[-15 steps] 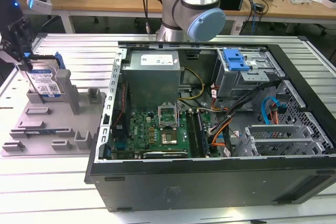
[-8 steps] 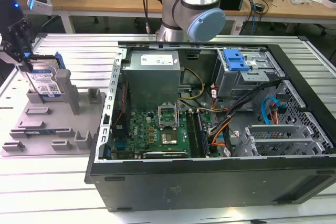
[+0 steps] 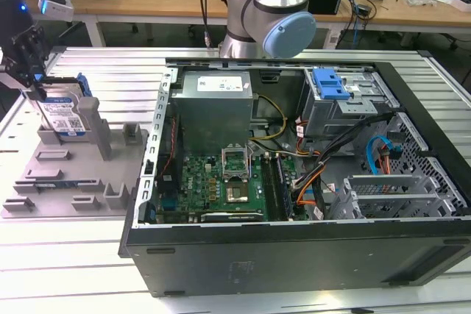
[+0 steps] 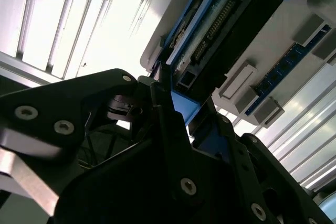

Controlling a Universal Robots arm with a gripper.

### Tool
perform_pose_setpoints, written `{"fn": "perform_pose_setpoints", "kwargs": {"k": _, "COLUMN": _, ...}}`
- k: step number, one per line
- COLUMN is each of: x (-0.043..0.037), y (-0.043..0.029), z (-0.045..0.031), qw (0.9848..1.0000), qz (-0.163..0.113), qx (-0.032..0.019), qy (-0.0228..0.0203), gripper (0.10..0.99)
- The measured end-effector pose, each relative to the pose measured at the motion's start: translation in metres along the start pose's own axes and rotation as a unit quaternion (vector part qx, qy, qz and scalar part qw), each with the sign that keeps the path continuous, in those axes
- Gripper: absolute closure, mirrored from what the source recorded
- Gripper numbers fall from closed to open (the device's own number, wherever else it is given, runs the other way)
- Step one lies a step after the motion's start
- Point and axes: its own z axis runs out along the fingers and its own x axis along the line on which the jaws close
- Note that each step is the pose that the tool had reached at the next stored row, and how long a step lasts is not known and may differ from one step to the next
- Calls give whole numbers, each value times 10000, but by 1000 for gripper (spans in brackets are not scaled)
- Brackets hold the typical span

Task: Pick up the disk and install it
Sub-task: 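Pick up the disk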

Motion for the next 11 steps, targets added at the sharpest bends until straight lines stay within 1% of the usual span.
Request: {"fn": "perform_pose_setpoints", "kwargs": {"k": 11, "x": 0, "y": 0, "z": -4, "qw": 10000, "qz": 0, "qx": 2, "qy": -1, "gripper": 718}}
